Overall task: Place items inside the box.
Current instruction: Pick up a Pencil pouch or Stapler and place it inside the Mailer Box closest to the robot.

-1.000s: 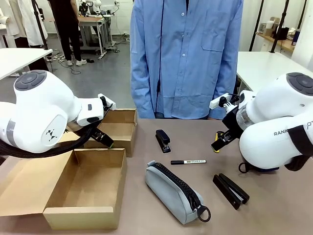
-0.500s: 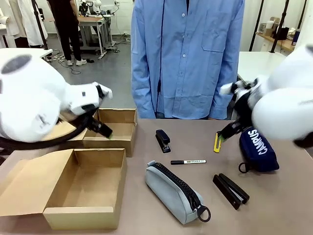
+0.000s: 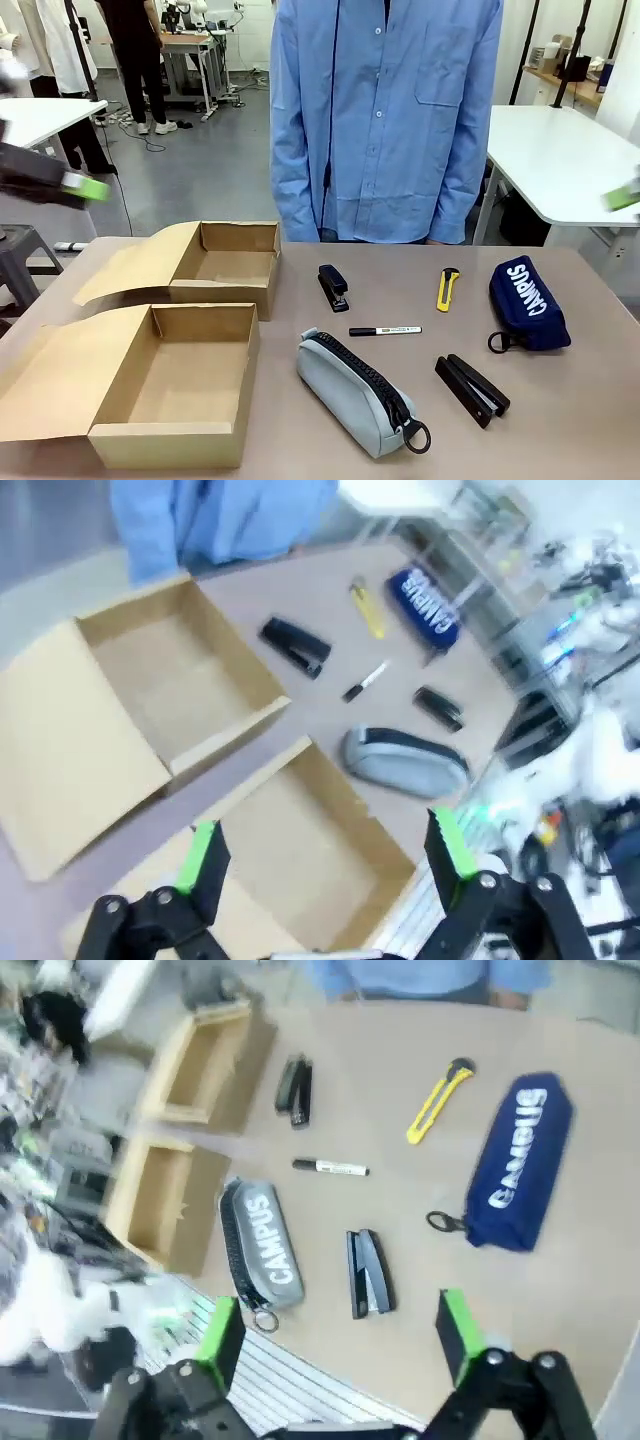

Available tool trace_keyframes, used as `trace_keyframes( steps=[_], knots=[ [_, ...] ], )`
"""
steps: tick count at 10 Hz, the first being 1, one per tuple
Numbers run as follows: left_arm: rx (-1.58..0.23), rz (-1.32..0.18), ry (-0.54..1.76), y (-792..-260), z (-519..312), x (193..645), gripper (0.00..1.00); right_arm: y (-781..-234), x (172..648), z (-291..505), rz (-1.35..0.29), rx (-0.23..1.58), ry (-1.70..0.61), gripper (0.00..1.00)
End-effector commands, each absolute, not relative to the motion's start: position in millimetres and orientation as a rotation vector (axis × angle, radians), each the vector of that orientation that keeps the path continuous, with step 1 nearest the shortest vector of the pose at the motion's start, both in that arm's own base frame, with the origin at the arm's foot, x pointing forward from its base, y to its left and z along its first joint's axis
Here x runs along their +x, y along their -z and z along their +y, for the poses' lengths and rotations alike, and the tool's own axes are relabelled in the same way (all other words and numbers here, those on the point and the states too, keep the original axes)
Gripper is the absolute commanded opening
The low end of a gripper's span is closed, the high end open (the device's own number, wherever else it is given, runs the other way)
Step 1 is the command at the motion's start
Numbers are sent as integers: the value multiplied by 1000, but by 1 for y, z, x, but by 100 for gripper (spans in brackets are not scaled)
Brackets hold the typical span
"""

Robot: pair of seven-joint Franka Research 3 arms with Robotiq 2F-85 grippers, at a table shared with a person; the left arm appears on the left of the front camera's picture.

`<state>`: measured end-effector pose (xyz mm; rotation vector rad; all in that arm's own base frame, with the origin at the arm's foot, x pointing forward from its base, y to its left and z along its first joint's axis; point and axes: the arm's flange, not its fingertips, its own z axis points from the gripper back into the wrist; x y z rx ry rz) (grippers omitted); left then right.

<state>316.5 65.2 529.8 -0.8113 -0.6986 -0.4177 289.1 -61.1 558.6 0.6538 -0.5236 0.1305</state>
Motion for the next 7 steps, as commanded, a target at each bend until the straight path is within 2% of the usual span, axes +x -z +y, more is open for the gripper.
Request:
trace_keyframes(
  steps=[1, 2, 4, 6, 7],
  knots=[
    [-1114, -729, 99, -478, 155, 314, 100, -496, 278, -148, -578, 890, 104, 100],
    [-1245, -819, -85, -447, 196, 304, 100, -461, 274, -199, -621, 1015, 290, 100],
    [-1423, -883, -352, -386, 238, 287, 100, -414, 271, -230, -605, 1144, 396, 100],
    [-1444, -924, -419, -355, 228, 278, 100, -386, 274, -238, -610, 1168, 449, 100],
    [-1343, -833, -352, -375, 261, 261, 100, -410, 251, -260, -594, 1107, 469, 100]
  ],
)
